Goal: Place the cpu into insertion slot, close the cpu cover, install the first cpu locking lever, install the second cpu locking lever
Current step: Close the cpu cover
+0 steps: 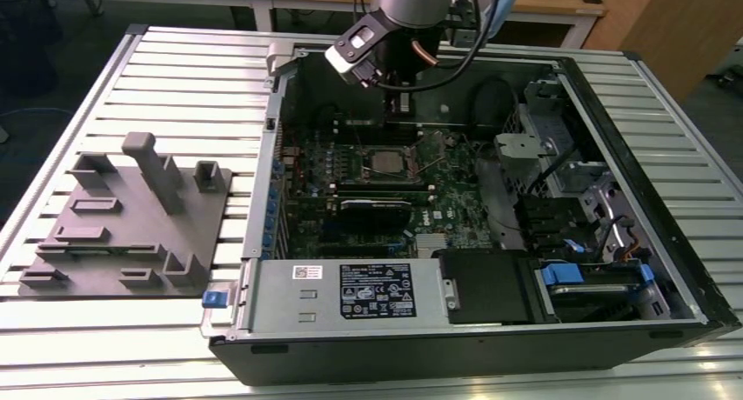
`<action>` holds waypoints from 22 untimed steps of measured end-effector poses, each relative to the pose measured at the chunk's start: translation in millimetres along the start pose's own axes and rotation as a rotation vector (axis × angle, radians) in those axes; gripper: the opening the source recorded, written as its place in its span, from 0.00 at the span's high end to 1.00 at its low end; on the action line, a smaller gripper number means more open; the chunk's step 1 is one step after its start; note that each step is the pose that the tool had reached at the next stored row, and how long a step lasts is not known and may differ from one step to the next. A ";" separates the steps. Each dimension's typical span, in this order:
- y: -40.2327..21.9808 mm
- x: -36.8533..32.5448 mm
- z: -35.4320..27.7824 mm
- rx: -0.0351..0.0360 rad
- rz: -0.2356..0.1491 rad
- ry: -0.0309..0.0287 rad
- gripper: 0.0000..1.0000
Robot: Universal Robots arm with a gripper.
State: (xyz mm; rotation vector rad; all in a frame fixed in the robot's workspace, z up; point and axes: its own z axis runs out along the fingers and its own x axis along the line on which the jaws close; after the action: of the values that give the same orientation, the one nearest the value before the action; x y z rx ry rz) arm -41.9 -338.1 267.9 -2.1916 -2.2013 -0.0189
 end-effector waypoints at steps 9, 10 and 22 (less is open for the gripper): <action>4.8 0.0 -0.1 0.0000 0.000 0.0000 0.89; 4.8 0.0 -0.1 0.0000 0.000 0.0000 0.89; 5.0 0.2 -5.0 0.0000 0.000 -0.0001 0.89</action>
State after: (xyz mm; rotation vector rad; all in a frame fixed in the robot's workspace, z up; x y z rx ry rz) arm -36.7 -338.1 272.8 -2.1917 -2.2013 -0.0189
